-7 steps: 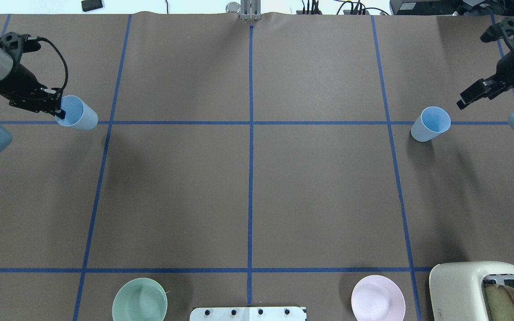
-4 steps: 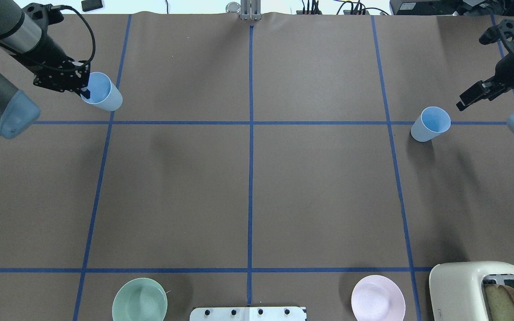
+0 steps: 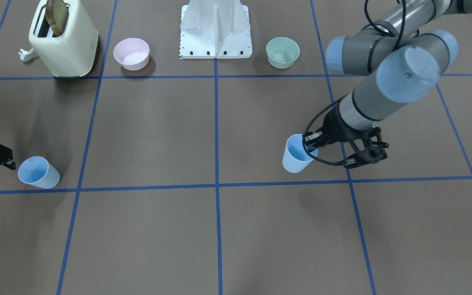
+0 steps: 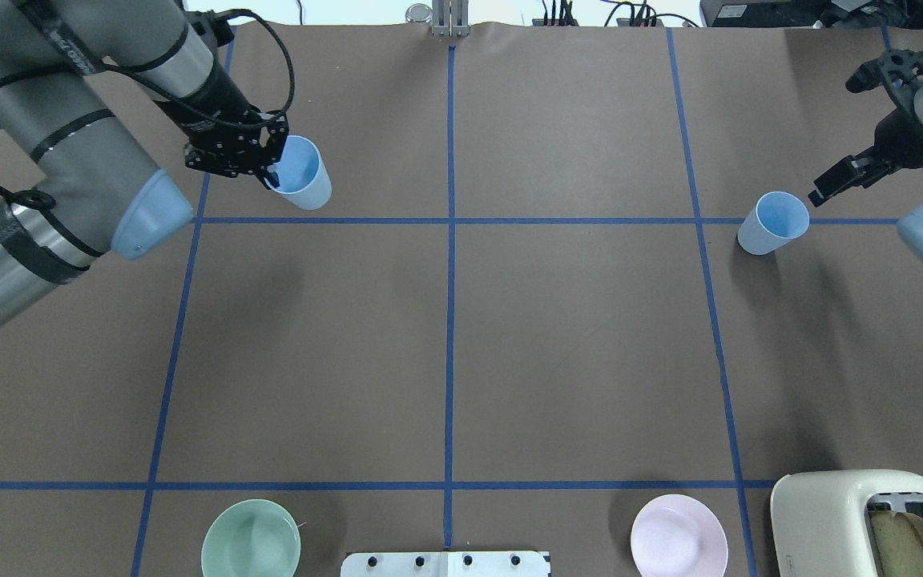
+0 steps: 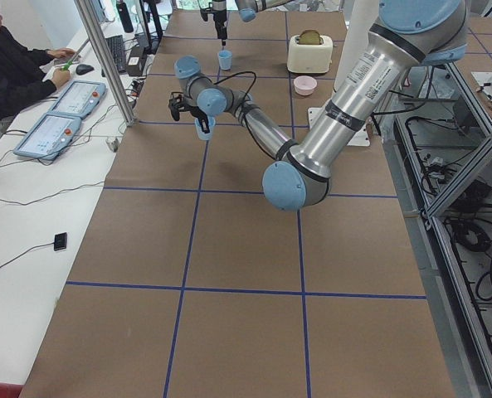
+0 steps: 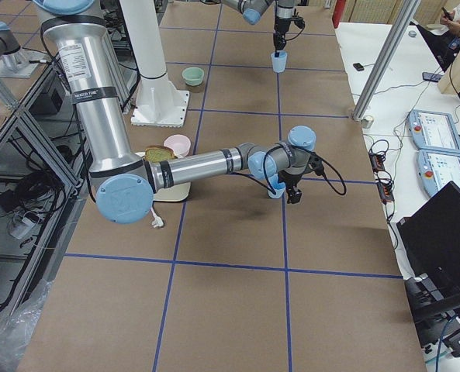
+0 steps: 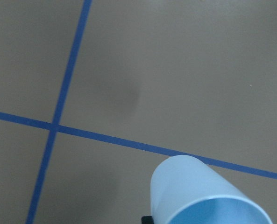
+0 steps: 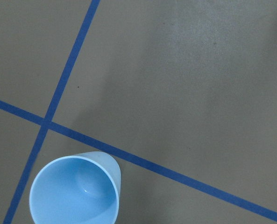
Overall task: Stack blue cups with both arms
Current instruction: 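Carry the cup toward table center with left gripper while right gripper grasps other cup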
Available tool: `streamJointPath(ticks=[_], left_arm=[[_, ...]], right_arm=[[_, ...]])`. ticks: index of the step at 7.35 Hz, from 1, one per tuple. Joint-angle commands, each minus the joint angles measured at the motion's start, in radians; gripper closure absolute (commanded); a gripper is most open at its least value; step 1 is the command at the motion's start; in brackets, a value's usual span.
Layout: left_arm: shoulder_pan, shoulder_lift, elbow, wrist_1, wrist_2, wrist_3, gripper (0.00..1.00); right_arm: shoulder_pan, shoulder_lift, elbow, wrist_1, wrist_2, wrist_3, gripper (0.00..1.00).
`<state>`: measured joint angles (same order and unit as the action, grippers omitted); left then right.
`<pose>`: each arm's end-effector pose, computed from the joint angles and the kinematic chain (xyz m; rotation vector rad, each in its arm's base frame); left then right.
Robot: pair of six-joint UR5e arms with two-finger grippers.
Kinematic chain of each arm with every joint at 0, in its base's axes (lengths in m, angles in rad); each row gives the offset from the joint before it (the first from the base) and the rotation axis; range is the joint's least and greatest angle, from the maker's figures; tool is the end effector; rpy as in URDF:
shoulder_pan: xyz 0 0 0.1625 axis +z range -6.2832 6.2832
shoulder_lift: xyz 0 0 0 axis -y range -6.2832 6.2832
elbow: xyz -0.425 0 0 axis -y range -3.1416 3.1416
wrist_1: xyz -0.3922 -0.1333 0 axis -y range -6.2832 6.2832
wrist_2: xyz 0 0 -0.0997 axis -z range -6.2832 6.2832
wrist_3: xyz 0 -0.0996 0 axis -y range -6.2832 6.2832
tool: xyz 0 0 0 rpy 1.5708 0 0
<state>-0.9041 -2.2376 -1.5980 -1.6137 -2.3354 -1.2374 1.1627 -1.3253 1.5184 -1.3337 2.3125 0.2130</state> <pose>0.3739 -0.5793 0.2318 -0.1877 0.9921 -0.2401 -0.1813 -0.5856 0.5247 0.1682 -0.8238 -0.3430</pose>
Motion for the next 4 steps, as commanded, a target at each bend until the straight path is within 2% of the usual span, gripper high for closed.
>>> streamJointPath(ticks=[1, 4], left_arm=[[0.118, -0.086, 0.001, 0.0, 0.081, -0.146, 1.0], [0.2, -0.114, 0.009, -0.011, 0.134, -0.145, 1.0]], right_arm=[[-0.024, 0.0, -0.006, 0.048, -0.001, 0.061, 0.05], [-0.055, 0.0, -0.007, 0.067, -0.022, 0.069, 0.05]])
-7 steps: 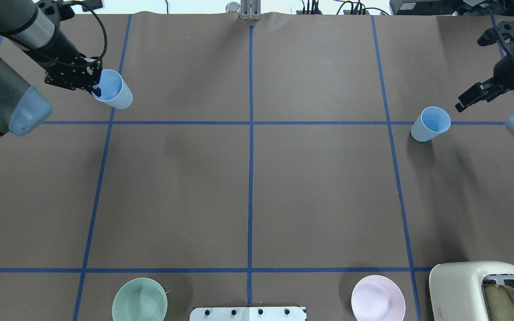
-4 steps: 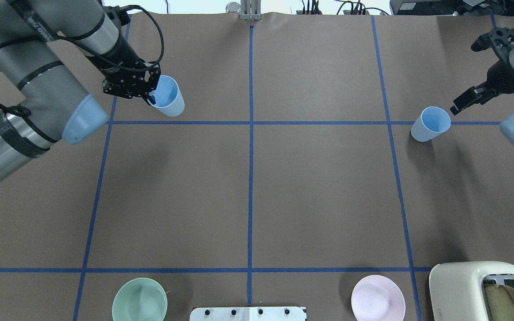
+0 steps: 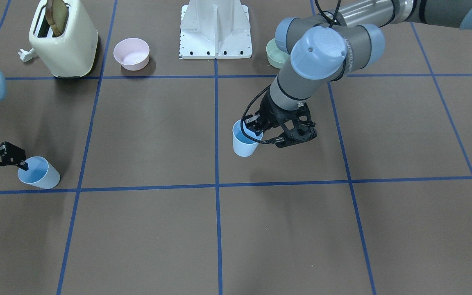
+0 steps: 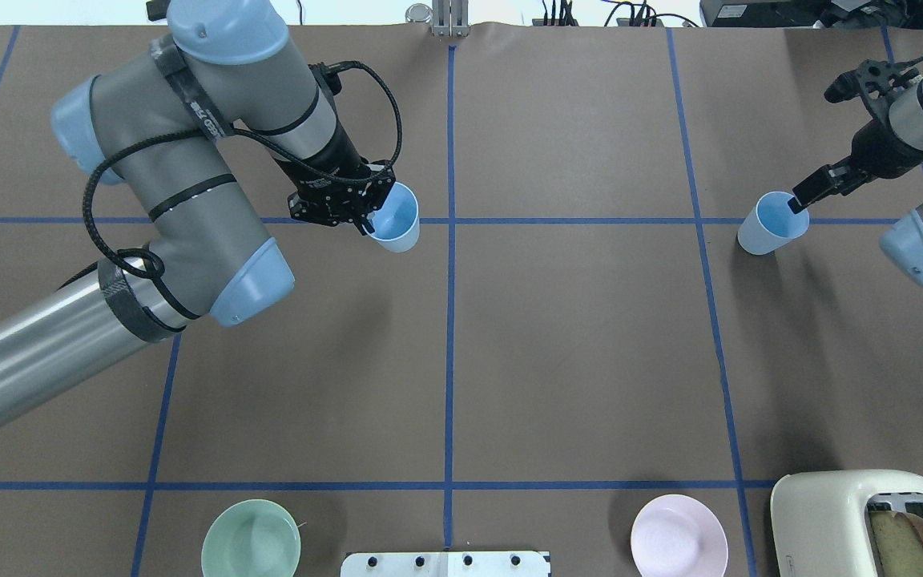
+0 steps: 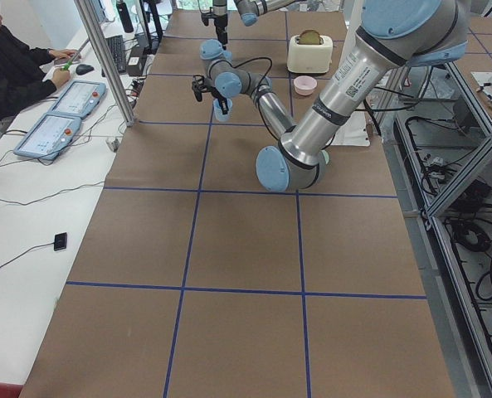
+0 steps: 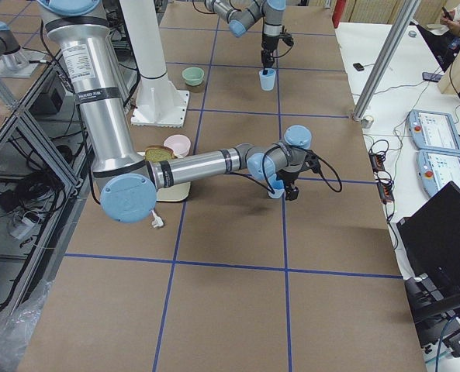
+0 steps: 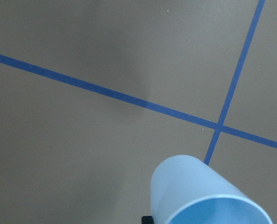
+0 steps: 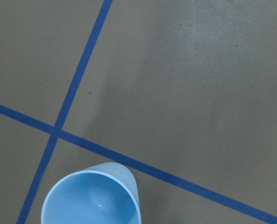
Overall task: Stack blue cups with both arms
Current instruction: 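Carry the cup toward table center with left gripper while right gripper grasps other cup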
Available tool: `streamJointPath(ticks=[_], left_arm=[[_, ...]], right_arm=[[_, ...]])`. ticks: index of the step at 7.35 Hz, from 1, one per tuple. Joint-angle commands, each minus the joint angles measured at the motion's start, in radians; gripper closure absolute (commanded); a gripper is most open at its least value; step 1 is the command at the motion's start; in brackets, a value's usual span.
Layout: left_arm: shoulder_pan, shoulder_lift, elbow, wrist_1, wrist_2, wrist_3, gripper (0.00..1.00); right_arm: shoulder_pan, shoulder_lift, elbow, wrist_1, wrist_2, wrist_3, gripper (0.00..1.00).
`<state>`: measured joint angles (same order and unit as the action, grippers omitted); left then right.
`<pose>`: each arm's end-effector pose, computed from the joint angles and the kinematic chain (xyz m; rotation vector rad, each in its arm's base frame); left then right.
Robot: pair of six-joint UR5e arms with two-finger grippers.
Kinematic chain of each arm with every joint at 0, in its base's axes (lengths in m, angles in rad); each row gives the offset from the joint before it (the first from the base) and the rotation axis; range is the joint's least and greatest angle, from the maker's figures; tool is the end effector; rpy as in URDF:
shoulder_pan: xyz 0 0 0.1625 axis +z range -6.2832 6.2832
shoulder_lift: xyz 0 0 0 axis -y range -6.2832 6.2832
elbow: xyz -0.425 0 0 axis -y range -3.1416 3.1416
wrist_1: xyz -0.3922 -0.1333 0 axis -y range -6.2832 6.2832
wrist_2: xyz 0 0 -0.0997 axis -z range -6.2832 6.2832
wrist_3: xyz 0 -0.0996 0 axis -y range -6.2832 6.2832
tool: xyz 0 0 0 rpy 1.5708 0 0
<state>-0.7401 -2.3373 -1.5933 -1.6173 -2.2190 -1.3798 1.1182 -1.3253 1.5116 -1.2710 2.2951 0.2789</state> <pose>0.4652 -0.5240 0.1696 -0.1830 0.9924 -0.2313 -0.2070 -0.5795 0.5215 0.1806 -0.8321 -0.3391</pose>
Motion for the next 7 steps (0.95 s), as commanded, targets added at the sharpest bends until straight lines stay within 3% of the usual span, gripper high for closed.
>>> streamJointPath(ticks=[1, 3, 5, 7], left_arm=[[0.06, -0.039, 0.03, -0.01, 0.018, -0.001, 1.0], [0.103, -0.053, 0.074, -0.016, 0.07, 0.002, 1.0], [0.12, -0.053, 0.145, -0.122, 0.09, -0.004, 1.0], [0.122, -0.048, 0.153, -0.13, 0.09, -0.002, 1.0]], right_arm=[[-0.02, 0.0, -0.001, 0.005, -0.02, 0.003, 0.05], [-0.037, 0.001, -0.001, 0.005, -0.04, 0.003, 0.05], [-0.038, 0.001, -0.001, 0.005, -0.04, 0.003, 0.09], [-0.044, 0.003, -0.002, 0.005, -0.04, 0.003, 0.3]])
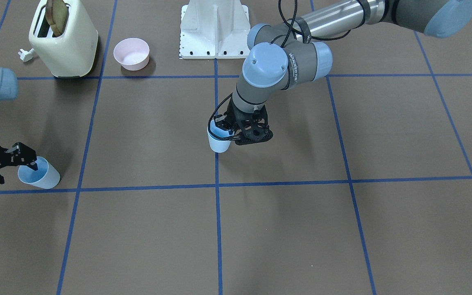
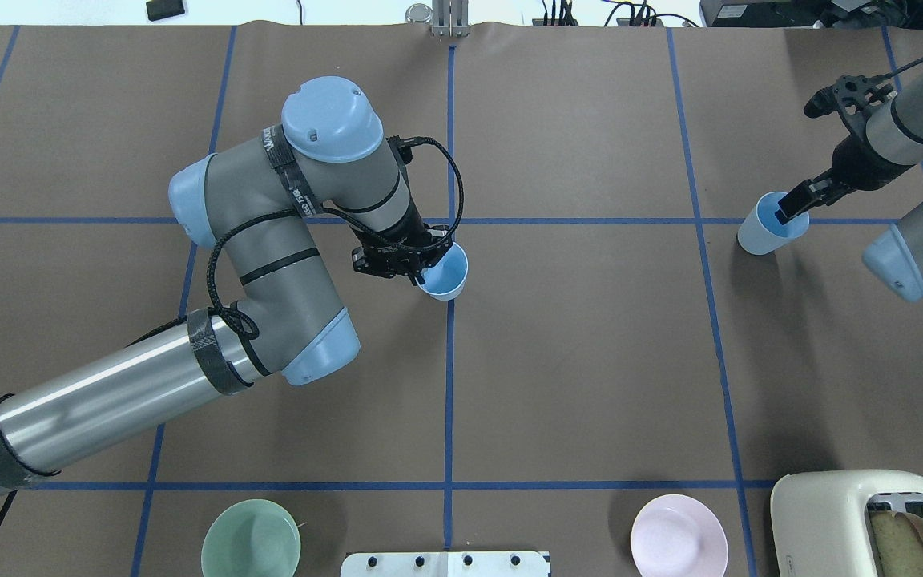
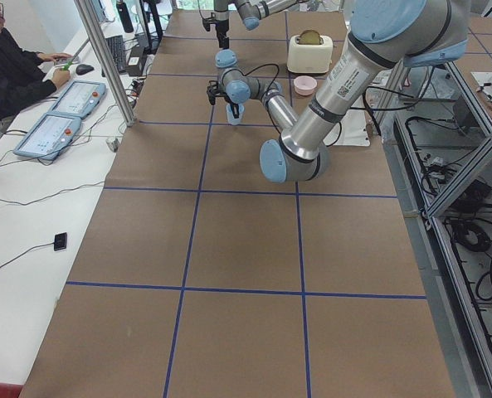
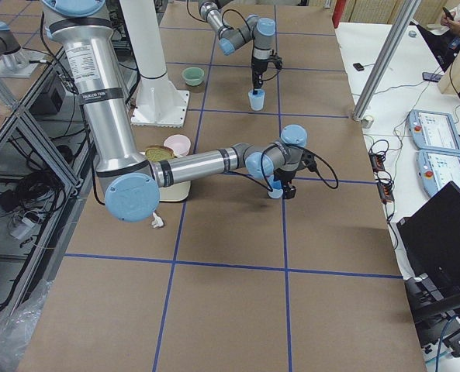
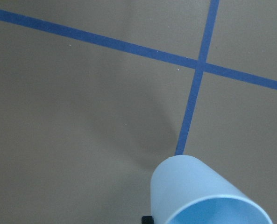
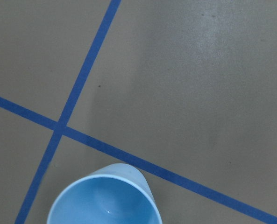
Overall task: Stack blue cups with both arms
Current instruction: 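Carry the cup toward table center with left gripper while right gripper grasps other cup, then set the blue cup down at the table center and open the left gripper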
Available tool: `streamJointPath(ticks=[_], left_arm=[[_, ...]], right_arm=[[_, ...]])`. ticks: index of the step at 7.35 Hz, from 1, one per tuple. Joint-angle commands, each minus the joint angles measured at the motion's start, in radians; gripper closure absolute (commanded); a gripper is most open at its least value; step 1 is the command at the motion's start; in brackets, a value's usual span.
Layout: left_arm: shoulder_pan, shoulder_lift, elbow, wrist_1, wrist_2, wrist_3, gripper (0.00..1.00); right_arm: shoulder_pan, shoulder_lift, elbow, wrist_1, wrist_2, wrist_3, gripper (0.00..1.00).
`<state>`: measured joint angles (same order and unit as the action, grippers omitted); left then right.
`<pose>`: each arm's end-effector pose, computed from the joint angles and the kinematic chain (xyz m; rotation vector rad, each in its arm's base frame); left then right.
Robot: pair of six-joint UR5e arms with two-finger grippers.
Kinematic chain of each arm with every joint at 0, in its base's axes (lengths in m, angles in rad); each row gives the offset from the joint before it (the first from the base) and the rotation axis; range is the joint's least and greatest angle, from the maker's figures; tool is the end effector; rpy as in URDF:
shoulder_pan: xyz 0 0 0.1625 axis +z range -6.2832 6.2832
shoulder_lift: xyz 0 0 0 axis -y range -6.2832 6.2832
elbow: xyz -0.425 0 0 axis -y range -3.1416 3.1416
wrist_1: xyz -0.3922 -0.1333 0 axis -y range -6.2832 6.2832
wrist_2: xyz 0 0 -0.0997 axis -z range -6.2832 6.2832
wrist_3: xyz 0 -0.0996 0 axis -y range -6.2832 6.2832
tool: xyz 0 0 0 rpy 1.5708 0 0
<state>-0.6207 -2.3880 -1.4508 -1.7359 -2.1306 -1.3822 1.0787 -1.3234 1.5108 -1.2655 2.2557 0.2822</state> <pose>0.5548 -0.4955 0.1807 -0.1514 0.9762 -0.1552 -0.2280 -0.5741 0.5223 0.1857 -0.8036 -0.3666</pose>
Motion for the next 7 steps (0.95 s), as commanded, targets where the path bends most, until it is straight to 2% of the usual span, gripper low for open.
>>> streamJointPath(ticks=[1, 2, 4, 5, 7], left_arm=[[0.004, 0.0, 0.019, -0.013, 0.001, 0.0, 1.0], [0.006, 0.001, 0.02, -0.013, 0.001, 0.002, 1.0], [0.01, 0.003, 0.021, -0.037, 0.001, 0.005, 0.99], [0.015, 0.003, 0.041, -0.066, 0.001, 0.006, 0.9], [0.021, 0.001, 0.056, -0.096, 0.001, 0.006, 0.87]], right_arm=[[-0.008, 0.004, -0.001, 0.0, -0.001, -0.002, 0.36], [-0.008, 0.006, -0.001, 0.0, -0.001, -0.002, 0.37], [-0.01, 0.012, -0.001, 0.0, -0.001, -0.002, 0.49], [-0.011, 0.013, -0.001, 0.0, -0.001, -0.003, 0.61], [-0.011, 0.016, -0.001, 0.0, -0.002, -0.006, 0.62]])
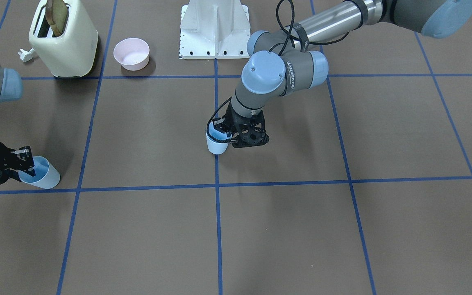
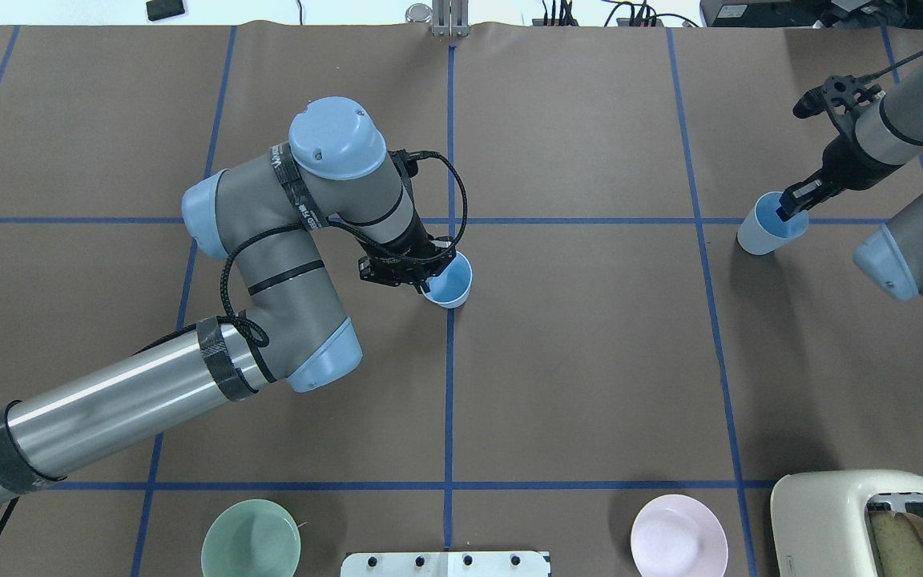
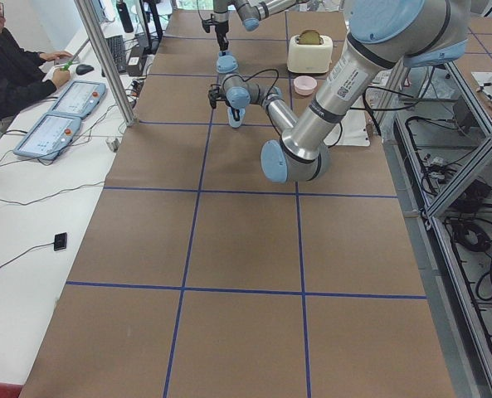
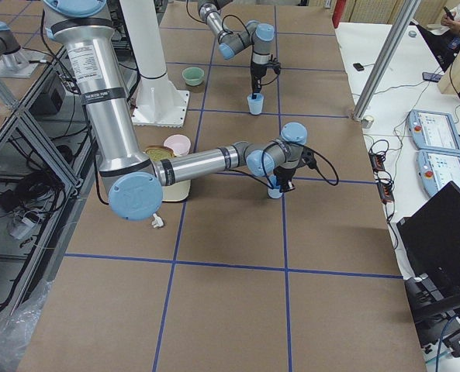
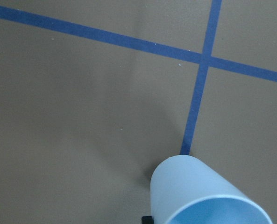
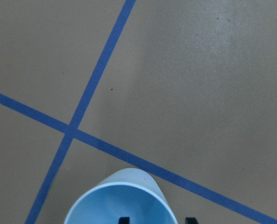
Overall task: Stack blue cups with both arms
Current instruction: 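Set the blue cup down at the table center and open the left gripper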
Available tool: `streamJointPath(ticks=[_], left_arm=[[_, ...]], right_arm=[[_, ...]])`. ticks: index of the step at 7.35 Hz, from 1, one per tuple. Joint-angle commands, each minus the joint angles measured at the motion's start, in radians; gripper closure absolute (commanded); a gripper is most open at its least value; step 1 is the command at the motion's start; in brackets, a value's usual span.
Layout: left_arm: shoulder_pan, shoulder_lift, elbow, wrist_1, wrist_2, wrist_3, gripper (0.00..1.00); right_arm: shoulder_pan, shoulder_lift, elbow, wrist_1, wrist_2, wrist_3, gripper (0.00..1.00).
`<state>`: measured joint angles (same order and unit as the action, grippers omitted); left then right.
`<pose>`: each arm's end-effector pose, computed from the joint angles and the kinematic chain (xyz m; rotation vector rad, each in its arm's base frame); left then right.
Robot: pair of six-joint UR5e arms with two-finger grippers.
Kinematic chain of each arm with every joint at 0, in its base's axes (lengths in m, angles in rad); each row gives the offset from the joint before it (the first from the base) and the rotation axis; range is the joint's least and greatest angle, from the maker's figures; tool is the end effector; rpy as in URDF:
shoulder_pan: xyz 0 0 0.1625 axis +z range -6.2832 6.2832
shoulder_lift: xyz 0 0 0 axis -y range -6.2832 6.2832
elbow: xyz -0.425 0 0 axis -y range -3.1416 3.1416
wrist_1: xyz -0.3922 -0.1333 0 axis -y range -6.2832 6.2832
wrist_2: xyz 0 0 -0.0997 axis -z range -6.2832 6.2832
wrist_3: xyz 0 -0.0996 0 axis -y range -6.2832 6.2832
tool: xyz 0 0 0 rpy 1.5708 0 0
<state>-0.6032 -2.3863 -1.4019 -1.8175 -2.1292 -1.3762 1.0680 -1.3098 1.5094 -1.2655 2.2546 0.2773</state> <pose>0.5726 -0.4922 0.1928 -0.1416 1.0010 -0.1239 -0.2365 -0.5760 0.5147 0.1951 -0.8074 -0.3850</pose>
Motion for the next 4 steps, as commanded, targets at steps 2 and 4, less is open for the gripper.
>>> streamJointPath(ticks=[2, 4], left_arm=[[0.003, -0.001, 0.006, -0.016, 0.0, 0.002, 0.66], [0.002, 0.002, 0.006, -0.046, 0.002, 0.002, 0.13]], right_arm=[[-0.002, 0.004, 0.0, 0.0, -0.003, 0.002, 0.78], [-0.002, 0.006, 0.0, 0.0, -0.003, 0.0, 0.9]])
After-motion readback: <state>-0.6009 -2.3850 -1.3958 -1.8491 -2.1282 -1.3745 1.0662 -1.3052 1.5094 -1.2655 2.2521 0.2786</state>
